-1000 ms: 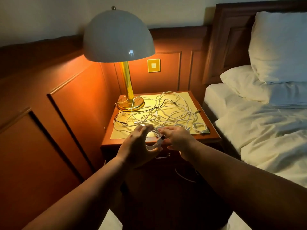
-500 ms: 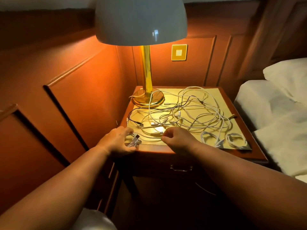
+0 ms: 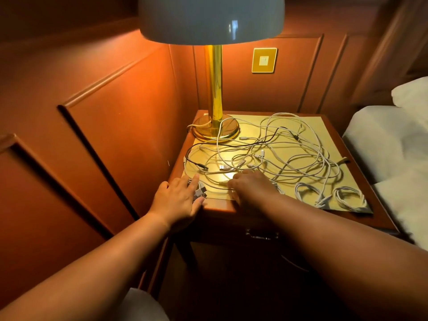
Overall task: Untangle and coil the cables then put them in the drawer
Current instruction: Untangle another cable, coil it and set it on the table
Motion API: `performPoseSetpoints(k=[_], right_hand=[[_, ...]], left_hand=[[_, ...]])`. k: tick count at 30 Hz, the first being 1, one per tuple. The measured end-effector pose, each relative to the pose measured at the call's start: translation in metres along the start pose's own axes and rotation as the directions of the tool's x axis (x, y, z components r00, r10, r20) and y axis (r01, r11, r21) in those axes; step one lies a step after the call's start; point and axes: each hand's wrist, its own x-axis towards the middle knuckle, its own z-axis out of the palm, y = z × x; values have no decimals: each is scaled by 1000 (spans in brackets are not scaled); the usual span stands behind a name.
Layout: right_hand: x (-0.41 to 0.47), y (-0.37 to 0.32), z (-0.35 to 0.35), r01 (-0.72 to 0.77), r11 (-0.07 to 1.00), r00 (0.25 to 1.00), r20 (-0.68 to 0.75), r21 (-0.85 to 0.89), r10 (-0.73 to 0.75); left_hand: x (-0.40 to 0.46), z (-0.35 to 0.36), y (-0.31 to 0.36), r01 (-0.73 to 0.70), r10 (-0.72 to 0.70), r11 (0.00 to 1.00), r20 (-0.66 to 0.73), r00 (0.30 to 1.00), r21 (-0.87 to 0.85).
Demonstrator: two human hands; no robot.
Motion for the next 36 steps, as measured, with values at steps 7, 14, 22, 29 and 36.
performPoseSetpoints(k=[7, 14, 22, 29, 36], right_hand=[[1, 9, -7, -121, 985, 991, -35, 121, 126], [-3, -6, -11, -36, 998, 999, 18, -55, 37], [-14, 2, -40, -194, 956, 936, -252, 219, 247], [-28, 43, -79, -133, 724, 873, -266, 677, 409], [-53, 68, -115, -63, 291, 823, -116, 955, 556]], left_hand=[[-1, -9, 11, 36, -43, 996, 89, 995, 77], [2, -16, 11, 37, -46, 998, 175, 983, 58], [-3, -24, 7, 107, -86, 979, 124, 989, -172], [5, -49, 6, 74, -218, 816, -188, 958, -573], [45, -98, 42, -168, -202, 624, -365, 909, -763]])
